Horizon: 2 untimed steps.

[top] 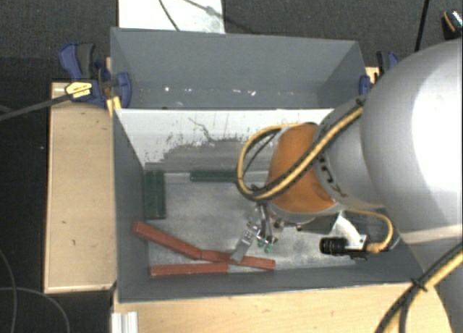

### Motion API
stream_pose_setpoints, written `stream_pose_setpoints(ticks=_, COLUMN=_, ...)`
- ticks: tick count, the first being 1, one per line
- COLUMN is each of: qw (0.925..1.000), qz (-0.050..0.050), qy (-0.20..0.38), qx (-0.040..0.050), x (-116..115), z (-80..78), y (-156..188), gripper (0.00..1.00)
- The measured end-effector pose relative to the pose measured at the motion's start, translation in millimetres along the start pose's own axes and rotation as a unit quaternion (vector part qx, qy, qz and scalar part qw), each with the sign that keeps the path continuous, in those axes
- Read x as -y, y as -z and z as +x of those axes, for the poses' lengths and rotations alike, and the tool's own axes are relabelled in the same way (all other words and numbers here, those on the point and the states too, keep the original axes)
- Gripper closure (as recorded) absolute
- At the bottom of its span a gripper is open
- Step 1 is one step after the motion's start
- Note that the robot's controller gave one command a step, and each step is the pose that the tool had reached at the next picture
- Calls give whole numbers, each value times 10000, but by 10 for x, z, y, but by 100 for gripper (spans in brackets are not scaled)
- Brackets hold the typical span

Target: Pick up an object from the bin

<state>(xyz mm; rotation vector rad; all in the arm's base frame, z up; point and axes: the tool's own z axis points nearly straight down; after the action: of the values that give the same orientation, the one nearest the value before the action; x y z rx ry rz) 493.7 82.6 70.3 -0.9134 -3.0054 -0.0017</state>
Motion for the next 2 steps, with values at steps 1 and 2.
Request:
stream_pose_setpoints(ticks=1, qw=9992, qz=-37, qy=-396, qx=22, x=-499, z=460, y=1239, gripper=0)
stream_pose_setpoints(ticks=2, qw=10000, qz=19, qy=41, qx=-16, x=-774, z=701, y=-40, gripper=0)
